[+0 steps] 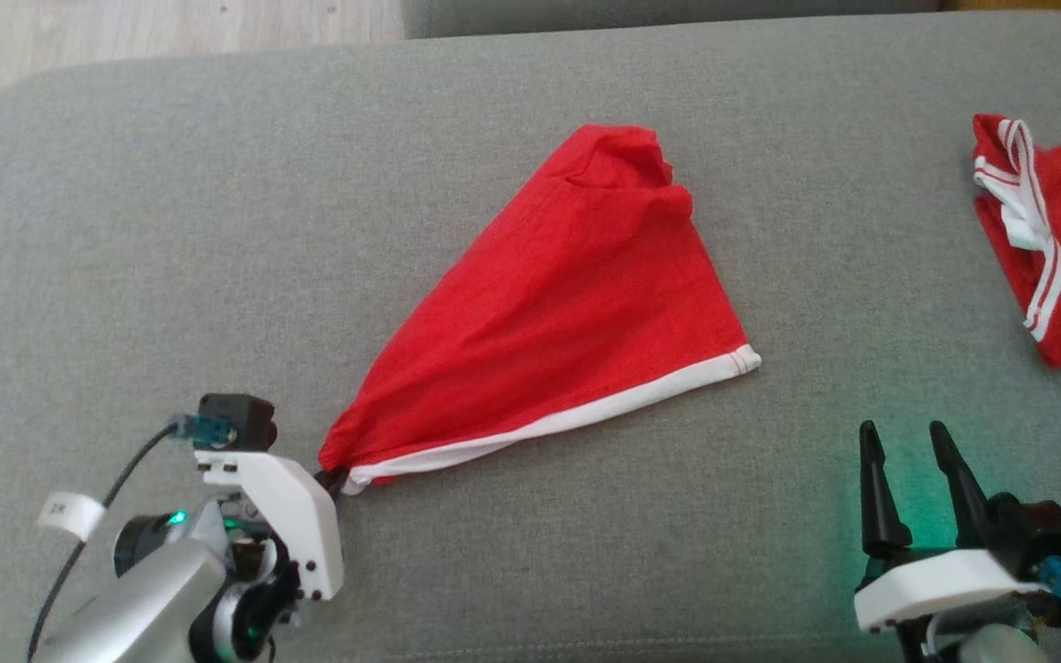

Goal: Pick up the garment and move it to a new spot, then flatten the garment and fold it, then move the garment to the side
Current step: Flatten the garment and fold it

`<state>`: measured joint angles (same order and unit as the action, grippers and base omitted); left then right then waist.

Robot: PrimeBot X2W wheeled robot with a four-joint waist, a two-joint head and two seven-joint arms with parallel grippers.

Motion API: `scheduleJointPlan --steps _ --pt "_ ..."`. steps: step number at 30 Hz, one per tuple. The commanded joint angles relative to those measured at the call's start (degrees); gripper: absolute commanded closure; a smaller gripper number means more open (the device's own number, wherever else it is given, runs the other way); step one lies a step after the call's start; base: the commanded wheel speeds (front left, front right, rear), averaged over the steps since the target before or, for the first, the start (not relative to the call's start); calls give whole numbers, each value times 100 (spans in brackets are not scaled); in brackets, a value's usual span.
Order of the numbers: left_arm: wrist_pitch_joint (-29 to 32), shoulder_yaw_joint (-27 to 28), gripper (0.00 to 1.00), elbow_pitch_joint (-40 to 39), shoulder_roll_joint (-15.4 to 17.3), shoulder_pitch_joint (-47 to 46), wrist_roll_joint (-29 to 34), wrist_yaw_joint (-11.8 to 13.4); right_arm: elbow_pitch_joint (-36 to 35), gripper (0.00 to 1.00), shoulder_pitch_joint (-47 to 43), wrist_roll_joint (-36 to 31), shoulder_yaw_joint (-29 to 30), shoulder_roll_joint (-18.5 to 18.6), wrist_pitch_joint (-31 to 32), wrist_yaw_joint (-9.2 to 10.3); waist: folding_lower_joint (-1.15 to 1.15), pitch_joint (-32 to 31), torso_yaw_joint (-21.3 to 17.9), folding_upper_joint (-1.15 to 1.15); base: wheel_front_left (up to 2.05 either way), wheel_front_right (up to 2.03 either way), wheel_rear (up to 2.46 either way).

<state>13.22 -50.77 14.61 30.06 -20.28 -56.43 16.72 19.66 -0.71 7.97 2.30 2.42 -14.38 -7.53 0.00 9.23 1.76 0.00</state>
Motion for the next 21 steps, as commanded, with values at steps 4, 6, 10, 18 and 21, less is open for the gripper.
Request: scheduleJointPlan --steps 4,6,10,18,21 --pt "-343 355 64 45 -7 -166 -12 -46 -126 0 -56 -64 -100 45 -62 4 0 -136 53 0 0 0 0" --pt "-372 353 37 44 -14 -143 -27 -91 -121 0 -84 -67 -97 45 -62 4 0 -162 66 0 0 0 0" --pt "-548 418 0 -63 9 -40 -89 -206 -108 0 -169 -73 -81 45 -62 4 0 -268 119 0 0 0 0" --pt "-1501 771 0 -664 64 327 50 77 -218 0 -243 -78 33 45 -62 4 0 -445 263 0 0 0 0" --pt "-1992 946 0 -850 -137 591 12 251 -350 0 -296 -93 103 45 -62 4 0 -507 365 0 0 0 0"
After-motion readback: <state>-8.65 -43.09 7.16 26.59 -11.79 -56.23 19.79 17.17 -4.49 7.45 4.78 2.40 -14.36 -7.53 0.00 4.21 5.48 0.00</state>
